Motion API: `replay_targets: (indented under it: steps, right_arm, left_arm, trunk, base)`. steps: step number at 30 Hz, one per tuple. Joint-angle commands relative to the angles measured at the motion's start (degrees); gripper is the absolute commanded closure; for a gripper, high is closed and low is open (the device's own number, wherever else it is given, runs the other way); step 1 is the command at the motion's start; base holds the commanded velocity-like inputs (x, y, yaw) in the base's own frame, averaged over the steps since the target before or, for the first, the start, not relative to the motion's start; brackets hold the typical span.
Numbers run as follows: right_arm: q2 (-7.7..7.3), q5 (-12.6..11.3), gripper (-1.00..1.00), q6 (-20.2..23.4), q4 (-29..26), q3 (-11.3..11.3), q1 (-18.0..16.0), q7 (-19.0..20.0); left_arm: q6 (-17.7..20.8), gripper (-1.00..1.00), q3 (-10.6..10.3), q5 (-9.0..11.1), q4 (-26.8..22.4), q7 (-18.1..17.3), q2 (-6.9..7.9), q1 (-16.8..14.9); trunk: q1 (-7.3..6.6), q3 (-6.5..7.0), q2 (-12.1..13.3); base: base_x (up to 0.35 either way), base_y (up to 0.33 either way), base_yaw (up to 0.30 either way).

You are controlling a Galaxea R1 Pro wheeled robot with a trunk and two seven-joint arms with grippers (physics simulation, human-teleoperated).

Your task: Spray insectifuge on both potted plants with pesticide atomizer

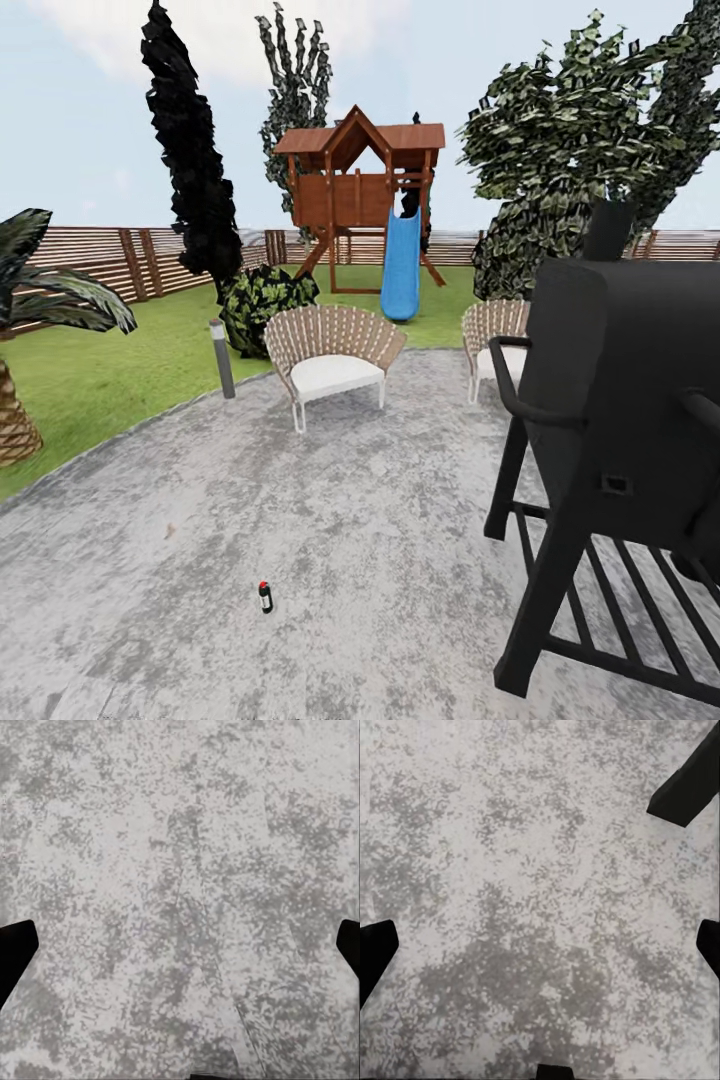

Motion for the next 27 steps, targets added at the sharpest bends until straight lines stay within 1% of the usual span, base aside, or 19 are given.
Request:
replay_targets:
  steps: [1,2,4,6,9,11,12,14,16,17,20,27]
  right_arm:
    - [0.03,0.7,-1.0,-0.4,-0.4,-0.1,0.0,0.0]
    - [0.02,0.9,-1.0,-0.8,-0.8,-0.1,0.0,0.0]
    - [-0.06,1.0,-1.0,-1.4,-0.8,-0.1,0.0,0.0]
    - [-0.82,1.1,-1.0,-2.7,-0.7,-0.4,0.0,-0.1]
    - [-2.01,1.0,-1.0,-4.9,-0.6,-0.5,0.0,-0.1]
    - [-2.33,0.9,-1.0,-5.9,-0.6,-0.6,0.0,-0.1]
    - [-2.38,0.8,-1.0,-6.1,-0.6,-0.6,0.0,-0.1]
    - [-2.45,0.6,-1.0,-6.4,-0.6,-0.9,0.0,-0.1]
    - [-2.46,0.6,-1.0,-6.4,-0.6,-1.7,0.0,-0.1]
    - [-2.47,0.6,-1.0,-6.5,-0.6,-3.0,0.0,-0.1]
    - [-2.53,0.7,-1.0,-6.6,-0.8,-4.6,0.0,0.1]
    - [-2.62,0.9,-1.0,-6.5,-0.7,-4.9,0.0,0.3]
  left_arm:
    - [-0.2,-1.0,0.3,0.6,0.1,0.0,0.03,-0.9]
    - [-0.3,-1.0,0.5,1.0,0.1,0.0,0.14,-1.7]
    - [-0.7,-1.0,1.1,1.5,0.0,0.0,0.36,-2.0]
    - [-1.7,-1.0,1.8,1.8,0.2,-0.1,0.62,-1.8]
    - [-5.4,-1.0,2.1,1.8,0.5,-0.1,0.63,-1.7]
    - [-7.4,-1.0,2.2,2.0,0.5,-0.1,0.56,-1.7]
    - [-7.8,-1.0,2.2,2.0,0.5,-0.1,0.53,-1.7]
    - [-8.3,-1.0,2.2,2.1,0.5,-0.1,0.5,-1.7]
    - [-8.4,-1.0,2.2,2.1,0.5,-0.1,0.46,-1.7]
    - [-8.4,-1.0,2.2,2.1,0.5,-0.1,0.4,-1.7]
    - [-8.5,-1.0,2.1,2.1,0.6,-0.1,0.25,-1.7]
    - [-8.5,-1.0,2.0,1.8,1.1,-0.2,0.1,-1.7]
  trunk:
    - [-0.01,-0.1,0.0]
    - [-0.01,-0.13,0.0]
    - [-0.01,-0.2,0.0]
    - [-0.01,-0.27,0.0]
    - [-0.01,-0.37,0.0]
    - [-0.01,-0.43,0.0]
    - [-0.01,-0.47,0.0]
    - [-0.01,-0.54,0.0]
    - [-0.01,-0.62,0.0]
    - [-0.01,-0.66,0.0]
    - [-0.01,-0.76,0.0]
    - [-0.01,-0.79,0.0]
  base:
    - [0.0,0.0,0.27]
    - [0.0,0.0,0.27]
    - [0.0,0.0,0.27]
    - [0.0,0.0,0.27]
    - [0.0,0.0,0.27]
    - [0.016,0.0,0.27]
    - [0.049,0.015,0.27]
    - [0.091,0.065,0.27]
    - [0.129,0.123,0.27]
    - [0.148,0.186,0.26]
    - [0.157,0.233,0.162]
    - [0.156,0.279,0.017]
